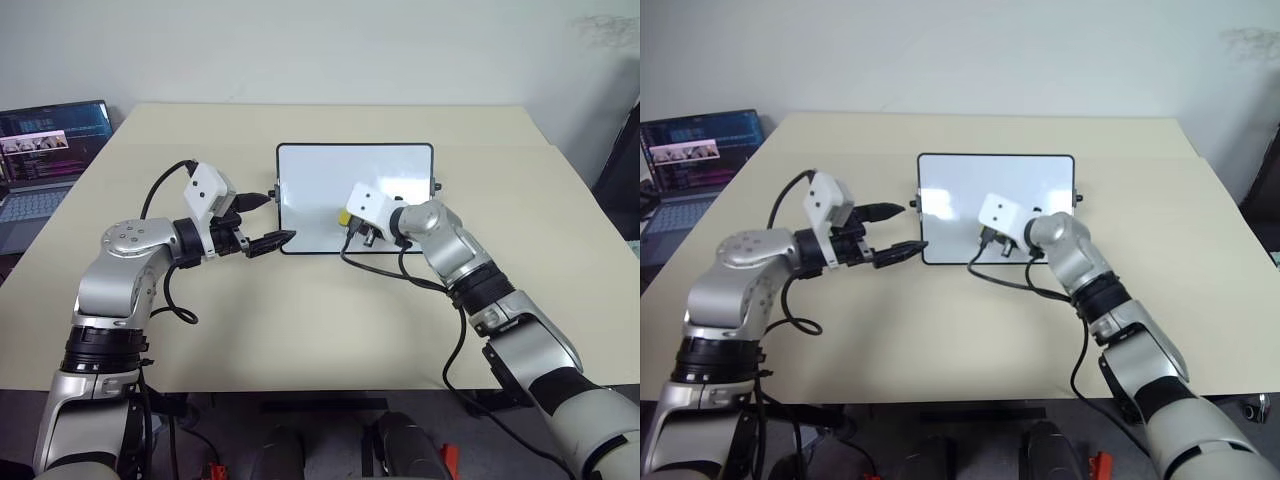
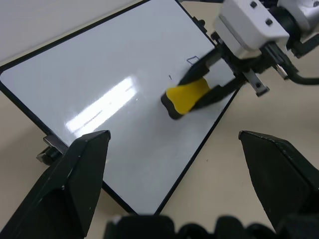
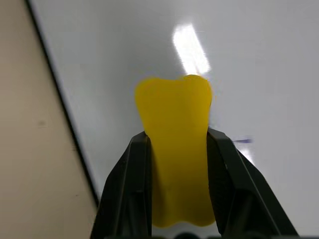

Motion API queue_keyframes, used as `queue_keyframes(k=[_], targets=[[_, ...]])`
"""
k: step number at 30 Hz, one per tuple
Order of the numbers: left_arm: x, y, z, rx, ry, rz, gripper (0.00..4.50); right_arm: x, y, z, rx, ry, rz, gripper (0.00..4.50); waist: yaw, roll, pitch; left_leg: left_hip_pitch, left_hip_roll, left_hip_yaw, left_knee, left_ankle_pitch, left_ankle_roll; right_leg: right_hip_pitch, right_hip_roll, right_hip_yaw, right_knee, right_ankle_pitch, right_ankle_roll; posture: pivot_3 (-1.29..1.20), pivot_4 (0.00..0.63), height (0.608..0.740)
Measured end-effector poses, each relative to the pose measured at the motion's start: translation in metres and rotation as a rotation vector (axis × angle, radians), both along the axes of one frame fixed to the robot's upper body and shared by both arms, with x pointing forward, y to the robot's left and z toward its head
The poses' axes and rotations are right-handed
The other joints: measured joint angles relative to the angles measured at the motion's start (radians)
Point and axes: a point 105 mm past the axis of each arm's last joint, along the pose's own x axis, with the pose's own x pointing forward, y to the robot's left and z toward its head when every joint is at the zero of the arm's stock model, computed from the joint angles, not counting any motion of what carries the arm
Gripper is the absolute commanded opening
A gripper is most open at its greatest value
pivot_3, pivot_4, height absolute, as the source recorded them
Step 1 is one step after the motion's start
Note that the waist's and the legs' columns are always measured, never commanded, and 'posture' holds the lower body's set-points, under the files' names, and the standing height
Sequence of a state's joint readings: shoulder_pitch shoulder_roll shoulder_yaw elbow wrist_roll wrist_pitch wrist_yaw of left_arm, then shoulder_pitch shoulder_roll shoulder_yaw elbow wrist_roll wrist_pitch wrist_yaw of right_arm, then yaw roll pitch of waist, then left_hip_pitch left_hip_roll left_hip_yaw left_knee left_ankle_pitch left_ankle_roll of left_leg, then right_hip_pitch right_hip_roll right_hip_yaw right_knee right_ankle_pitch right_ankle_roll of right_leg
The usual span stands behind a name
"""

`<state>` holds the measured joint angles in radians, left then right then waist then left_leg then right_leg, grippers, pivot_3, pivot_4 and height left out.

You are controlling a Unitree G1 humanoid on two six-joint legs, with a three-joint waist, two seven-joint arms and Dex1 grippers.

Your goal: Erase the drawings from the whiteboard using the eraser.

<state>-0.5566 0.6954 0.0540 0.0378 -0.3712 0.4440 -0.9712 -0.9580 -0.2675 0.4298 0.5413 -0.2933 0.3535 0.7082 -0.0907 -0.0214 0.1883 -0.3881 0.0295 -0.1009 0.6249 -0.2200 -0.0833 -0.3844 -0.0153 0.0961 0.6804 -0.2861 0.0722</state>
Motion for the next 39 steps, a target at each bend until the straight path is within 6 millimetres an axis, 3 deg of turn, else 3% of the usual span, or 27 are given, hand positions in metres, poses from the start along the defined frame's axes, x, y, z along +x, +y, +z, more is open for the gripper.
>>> queue_keyframes(k=[8,16,21,25,32,39], targets=[[0.001,-0.001,0.002,0.0,-0.007,-0.002,4.5,0.004,0.001,-0.004,0.008,-0.011,-0.037,1.1,0.0,0.0,0.0,0.006,0.0,0.0,0.0,0.001,0.001,0.005,0.0,0.001,-0.001,-0.003,-0.006,0.0,0.15,0.74],[0.001,-0.003,0.004,0.002,-0.018,-0.01,4.5,0.041,-0.02,0.05,0.074,-0.227,-0.234,1.1,0.002,-0.001,0.001,0.003,0.0,0.001,0.0,0.005,0.004,0.003,0.0,0.002,-0.002,-0.004,-0.006,0.0,0.15,0.74],[0.001,-0.003,0.003,0.001,-0.017,-0.01,4.5,0.045,-0.019,0.059,0.069,-0.267,-0.234,1.1,0.001,-0.001,0.001,-0.001,0.0,0.001,-0.005,0.005,0.004,-0.002,0.0,0.002,-0.001,0.001,0.0,0.0,0.15,0.74],[0.001,-0.003,0.003,0.001,-0.018,-0.01,4.5,0.04,-0.013,0.052,0.045,-0.228,-0.181,1.1,-0.001,-0.001,0.001,0.0,0.0,0.001,-0.009,0.005,0.004,-0.003,0.0,0.002,-0.001,0.0,0.0,0.0,0.15,0.74],[0.001,-0.003,0.004,0.002,-0.019,-0.011,4.5,0.014,-0.002,0.017,-0.056,-0.08,-0.027,1.1,-0.009,-0.003,0.0,0.005,0.0,0.002,-0.012,0.005,0.004,0.0,0.0,0.002,-0.001,0.0,-0.001,0.0,0.15,0.74],[0.001,-0.003,0.003,0.002,-0.018,-0.011,4.5,0.005,-0.002,0.007,-0.075,-0.015,0.002,1.1,-0.009,-0.004,-0.001,0.006,0.0,0.001,-0.012,0.005,0.004,0.0,0.0,0.002,-0.001,0.0,-0.001,0.0,0.15,0.74]])
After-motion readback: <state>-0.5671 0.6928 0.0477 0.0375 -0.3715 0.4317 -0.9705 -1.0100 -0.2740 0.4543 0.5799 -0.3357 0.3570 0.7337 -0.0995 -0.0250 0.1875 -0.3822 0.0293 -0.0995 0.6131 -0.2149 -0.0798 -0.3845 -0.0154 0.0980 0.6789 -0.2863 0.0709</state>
